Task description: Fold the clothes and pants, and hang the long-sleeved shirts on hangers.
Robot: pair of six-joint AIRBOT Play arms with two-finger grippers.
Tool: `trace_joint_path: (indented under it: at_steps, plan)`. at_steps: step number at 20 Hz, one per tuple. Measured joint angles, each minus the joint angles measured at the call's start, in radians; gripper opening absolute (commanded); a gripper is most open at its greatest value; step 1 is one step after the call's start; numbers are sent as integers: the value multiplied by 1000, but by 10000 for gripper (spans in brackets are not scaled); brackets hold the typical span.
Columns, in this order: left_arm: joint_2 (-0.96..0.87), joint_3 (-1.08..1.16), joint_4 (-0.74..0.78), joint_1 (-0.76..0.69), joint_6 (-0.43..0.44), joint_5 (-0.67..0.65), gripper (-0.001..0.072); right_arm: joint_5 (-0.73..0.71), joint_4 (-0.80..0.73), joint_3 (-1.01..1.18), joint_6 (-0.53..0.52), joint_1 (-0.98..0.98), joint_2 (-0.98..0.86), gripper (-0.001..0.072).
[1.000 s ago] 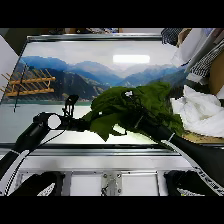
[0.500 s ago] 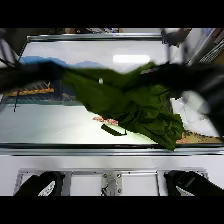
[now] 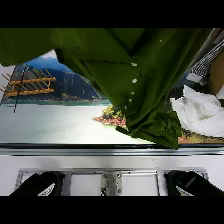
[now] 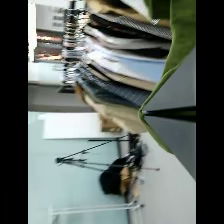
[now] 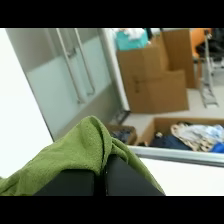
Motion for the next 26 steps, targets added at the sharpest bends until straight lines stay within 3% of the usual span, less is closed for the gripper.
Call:
trace_joint_path:
  at_steps: [2,5,8,13,19,26]
  plan:
    - [17,-61,35,18,-18,69,10,7,-5,9,31,-1,-19,15]
    - [-24,-117,56,122,-62,50,10,89,-63,2,75,-15,-85,15]
    - [-133,-138,-9,261,-84,-97,11,193,-85,-22,85,-82,-177,14]
    - [-298,-196,-140,388,-71,-472,10,438,-45,-93,27,-166,-292,14]
    - [-234,-592,-167,318,10,-681,11,547,64,-445,21,-121,-196,16]
    - [-142,-941,-173,218,71,-639,11,560,161,-694,82,-103,-83,17]
